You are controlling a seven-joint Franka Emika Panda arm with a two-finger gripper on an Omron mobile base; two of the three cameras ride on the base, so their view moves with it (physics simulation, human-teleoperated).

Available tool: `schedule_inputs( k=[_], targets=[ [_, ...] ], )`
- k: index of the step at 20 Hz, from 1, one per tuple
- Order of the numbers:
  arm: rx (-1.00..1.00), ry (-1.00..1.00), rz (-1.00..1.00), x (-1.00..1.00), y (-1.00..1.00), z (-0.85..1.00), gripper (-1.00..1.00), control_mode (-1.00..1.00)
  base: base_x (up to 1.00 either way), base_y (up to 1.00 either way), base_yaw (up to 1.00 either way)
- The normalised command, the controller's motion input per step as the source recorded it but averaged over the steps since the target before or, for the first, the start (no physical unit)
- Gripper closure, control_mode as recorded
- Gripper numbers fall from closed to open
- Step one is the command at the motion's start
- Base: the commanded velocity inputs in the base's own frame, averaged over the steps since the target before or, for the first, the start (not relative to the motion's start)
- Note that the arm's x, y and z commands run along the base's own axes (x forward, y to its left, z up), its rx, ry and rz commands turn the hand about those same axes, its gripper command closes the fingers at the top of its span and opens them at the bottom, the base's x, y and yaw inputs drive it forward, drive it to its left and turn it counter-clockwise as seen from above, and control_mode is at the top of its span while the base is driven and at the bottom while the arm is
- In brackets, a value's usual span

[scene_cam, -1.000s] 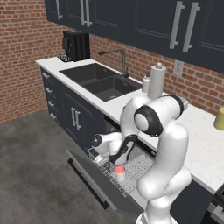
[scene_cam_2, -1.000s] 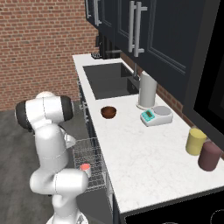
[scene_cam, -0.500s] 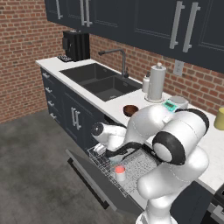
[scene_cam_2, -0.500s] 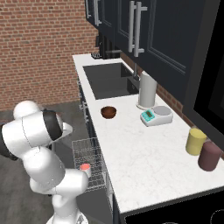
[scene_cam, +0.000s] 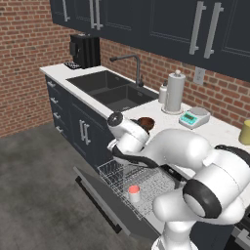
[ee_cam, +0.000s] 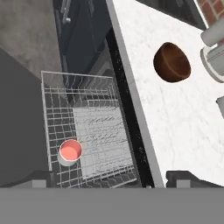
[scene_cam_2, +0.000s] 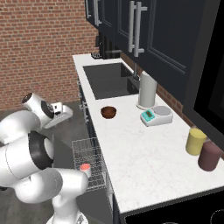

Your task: Pick up the cup and bowl from the counter, place them in the dishwasher, and close the dishwasher door.

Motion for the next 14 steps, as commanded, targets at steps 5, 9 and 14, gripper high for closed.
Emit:
schedule_inputs(
  k=[5, 9, 14],
  targets=[
    [0.09, 0.07, 0.0, 0.12, -0.51, 1.0, -1.0, -1.0, 0.0, 0.0, 0.0],
    [0.17, 0.15, 0.0, 0.32, -0.81, 0.64, -1.0, -1.0, 0.0, 0.0, 0.0],
    [0.06, 0.13, 0.0, 0.34, -0.88, -0.17, -1.0, -1.0, 0.0, 0.0, 0.0]
  ],
)
